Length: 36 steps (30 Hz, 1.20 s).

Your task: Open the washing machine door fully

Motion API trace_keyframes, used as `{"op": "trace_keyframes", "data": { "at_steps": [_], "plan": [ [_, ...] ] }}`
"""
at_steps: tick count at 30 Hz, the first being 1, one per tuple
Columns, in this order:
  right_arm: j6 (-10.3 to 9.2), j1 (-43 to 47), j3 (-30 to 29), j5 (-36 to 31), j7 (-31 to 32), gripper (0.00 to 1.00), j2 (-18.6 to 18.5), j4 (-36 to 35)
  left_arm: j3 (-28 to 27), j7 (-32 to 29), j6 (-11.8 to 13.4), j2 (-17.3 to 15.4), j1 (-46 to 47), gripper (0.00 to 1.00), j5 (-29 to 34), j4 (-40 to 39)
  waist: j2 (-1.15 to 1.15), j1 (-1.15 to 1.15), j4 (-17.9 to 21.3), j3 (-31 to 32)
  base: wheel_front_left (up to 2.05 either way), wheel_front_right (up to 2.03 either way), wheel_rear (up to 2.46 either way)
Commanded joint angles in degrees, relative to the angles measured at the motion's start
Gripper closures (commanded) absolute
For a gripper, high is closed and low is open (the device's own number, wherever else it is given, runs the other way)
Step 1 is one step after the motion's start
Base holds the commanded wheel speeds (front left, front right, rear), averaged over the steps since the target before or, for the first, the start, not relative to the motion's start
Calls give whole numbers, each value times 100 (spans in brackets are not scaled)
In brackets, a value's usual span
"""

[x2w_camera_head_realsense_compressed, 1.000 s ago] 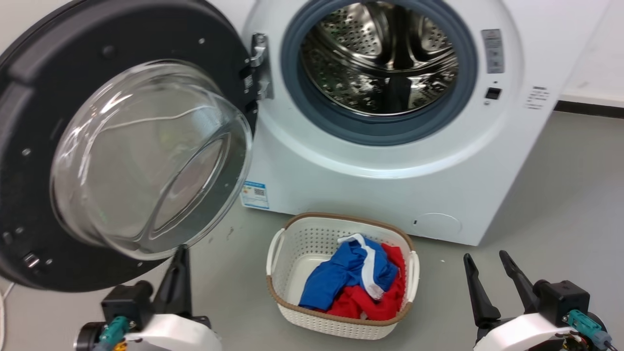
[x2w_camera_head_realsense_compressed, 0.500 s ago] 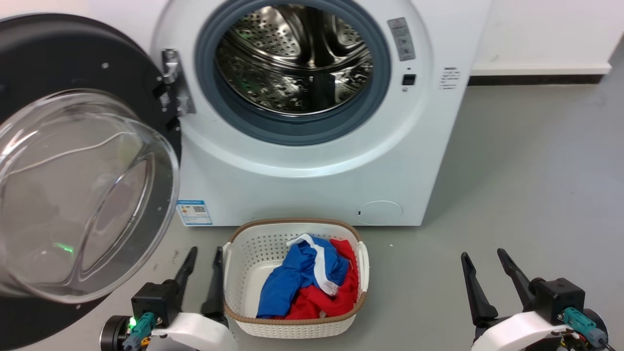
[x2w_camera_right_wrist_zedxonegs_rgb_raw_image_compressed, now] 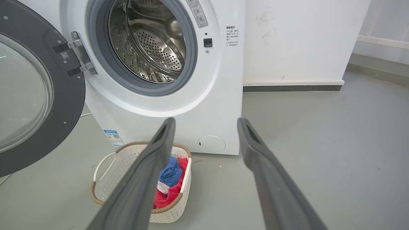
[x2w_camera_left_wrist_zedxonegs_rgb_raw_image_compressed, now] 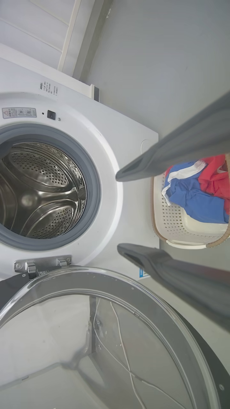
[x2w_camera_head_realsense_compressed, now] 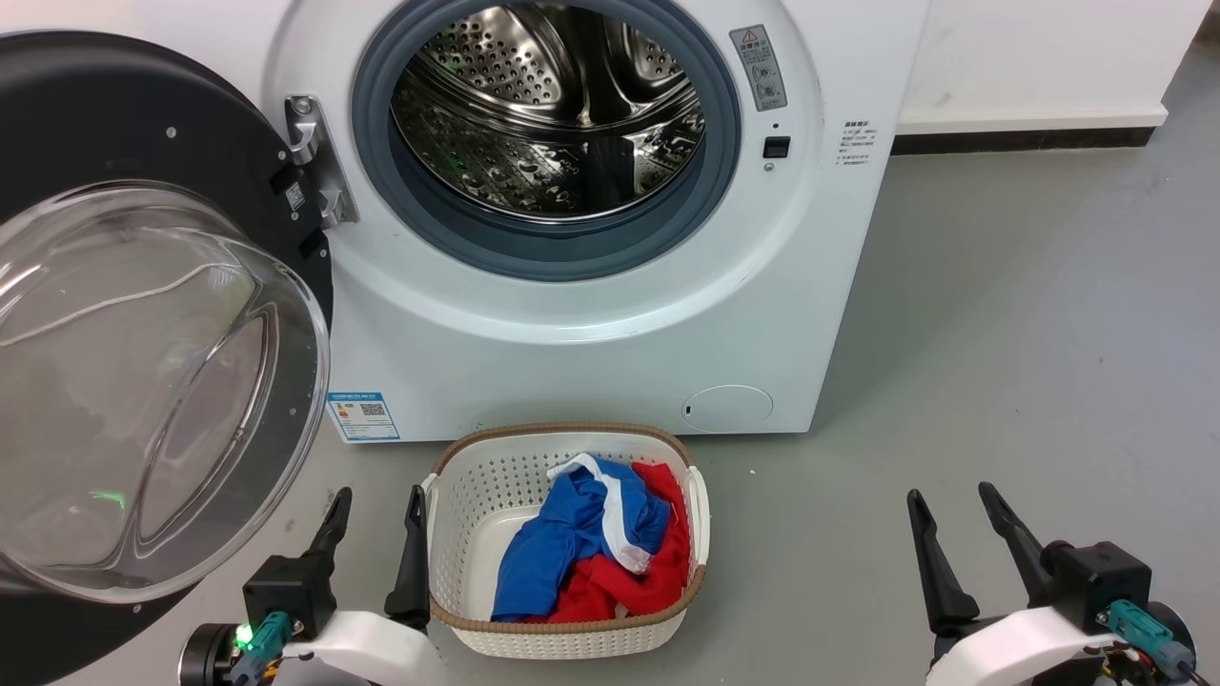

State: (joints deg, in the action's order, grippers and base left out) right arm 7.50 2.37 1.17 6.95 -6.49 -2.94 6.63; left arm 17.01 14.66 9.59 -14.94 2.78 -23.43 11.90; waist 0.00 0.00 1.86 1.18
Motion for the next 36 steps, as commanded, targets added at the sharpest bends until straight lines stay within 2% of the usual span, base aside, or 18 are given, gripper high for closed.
{"op": "trace_keyframes", "data": {
  "at_steps": [1,22,23,27,36],
  "plan": [
    [-1,-6,-8,-56,-7,0,10,-16,2,28,-11,17,59,0,36,19,0,0,-5,0,0,0,0],
    [-1,47,-17,-6,-55,0,11,26,-50,61,-52,30,55,0,87,36,0,0,-76,-28,0,0,0],
    [0,4,-13,7,-31,100,0,27,-54,23,-37,46,0,100,58,43,0,0,-76,-28,0,0,0],
    [0,67,-4,112,-16,100,0,187,-62,-18,-53,120,-95,100,-36,183,0,0,-79,-28,0,0,0],
    [0,-53,-64,1203,121,100,-31,249,-343,-274,-258,248,-32,100,-895,190,0,0,-87,-36,0,0,0]
  ]
}}
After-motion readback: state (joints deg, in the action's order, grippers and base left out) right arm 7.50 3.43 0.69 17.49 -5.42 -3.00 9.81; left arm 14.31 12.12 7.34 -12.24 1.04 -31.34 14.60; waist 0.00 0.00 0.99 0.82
